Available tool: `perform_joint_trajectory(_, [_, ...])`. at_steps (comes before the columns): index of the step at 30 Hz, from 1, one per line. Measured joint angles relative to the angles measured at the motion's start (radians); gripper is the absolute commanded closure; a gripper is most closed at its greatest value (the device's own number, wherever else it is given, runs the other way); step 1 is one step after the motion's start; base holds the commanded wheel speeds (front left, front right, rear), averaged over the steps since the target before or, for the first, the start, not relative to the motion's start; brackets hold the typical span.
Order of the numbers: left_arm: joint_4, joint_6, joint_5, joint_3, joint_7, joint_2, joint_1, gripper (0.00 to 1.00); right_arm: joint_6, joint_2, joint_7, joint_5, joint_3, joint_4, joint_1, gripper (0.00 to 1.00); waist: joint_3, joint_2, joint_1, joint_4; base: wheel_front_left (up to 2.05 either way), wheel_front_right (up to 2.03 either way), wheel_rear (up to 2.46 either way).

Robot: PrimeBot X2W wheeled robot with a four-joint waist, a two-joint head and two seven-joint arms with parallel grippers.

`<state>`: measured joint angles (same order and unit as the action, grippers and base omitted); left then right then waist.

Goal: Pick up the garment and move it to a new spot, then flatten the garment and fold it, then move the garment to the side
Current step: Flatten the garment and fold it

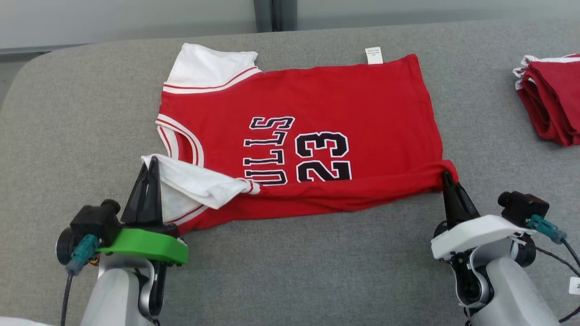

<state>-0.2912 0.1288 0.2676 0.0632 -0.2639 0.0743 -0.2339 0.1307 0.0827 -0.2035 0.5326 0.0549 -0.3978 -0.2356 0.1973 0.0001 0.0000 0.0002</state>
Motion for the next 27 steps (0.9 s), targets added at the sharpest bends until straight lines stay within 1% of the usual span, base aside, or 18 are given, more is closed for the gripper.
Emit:
perform_joint_trajectory(6, [-0.1,0.0,-0.014,-0.002,0.0,0.0,-0.095,1.0,0.0,0.0,-0.007,-0.017,0.033,-0.096,-0.106,1.0,0.066,0.0,0.0,-0.011,0.0,0.0,0.0])
perform_joint_trajectory(15, [-0.149,0.0,-0.03,-0.009,0.0,-0.002,-0.185,1.0,0.0,-0.004,-0.032,-0.028,0.054,-0.19,-0.202,1.0,0.118,0.0,0.0,-0.025,0.0,0.0,0.0])
perform_joint_trajectory(16, [-0.159,0.0,-0.033,-0.013,0.0,-0.003,-0.193,1.0,0.0,-0.005,-0.036,-0.03,0.055,-0.198,-0.21,0.84,0.12,0.0,0.0,-0.027,0.0,0.0,0.0])
perform_joint_trajectory(17, [-0.169,0.0,-0.034,-0.019,0.0,-0.004,-0.198,1.0,0.0,-0.006,-0.037,-0.03,0.055,-0.205,-0.216,0.57,0.12,0.0,0.0,-0.028,0.0,0.0,0.0])
perform_joint_trajectory(18, [-0.179,0.0,-0.037,-0.028,0.0,-0.004,-0.2,0.73,0.0,-0.007,-0.04,-0.03,0.055,-0.214,-0.223,0.0,0.12,0.0,0.0,-0.029,0.0,0.0,0.0])
perform_joint_trajectory(19, [-0.188,0.0,-0.04,-0.035,0.0,-0.004,-0.203,0.55,0.0,-0.008,-0.042,-0.032,0.055,-0.222,-0.231,0.0,0.12,0.0,0.0,-0.03,0.0,0.0,0.0])
perform_joint_trajectory(20, [-0.192,0.0,-0.042,-0.041,0.0,-0.005,-0.207,0.0,0.0,-0.009,-0.045,-0.033,0.054,-0.23,-0.24,0.0,0.119,0.0,0.0,-0.032,0.0,0.0,0.0])
perform_joint_trajectory(27, [-0.157,0.0,-0.045,-0.065,0.0,-0.015,-0.205,0.0,0.0,-0.014,-0.054,-0.04,0.028,-0.249,-0.283,0.0,0.111,0.0,0.0,-0.024,0.0,0.0,0.0])
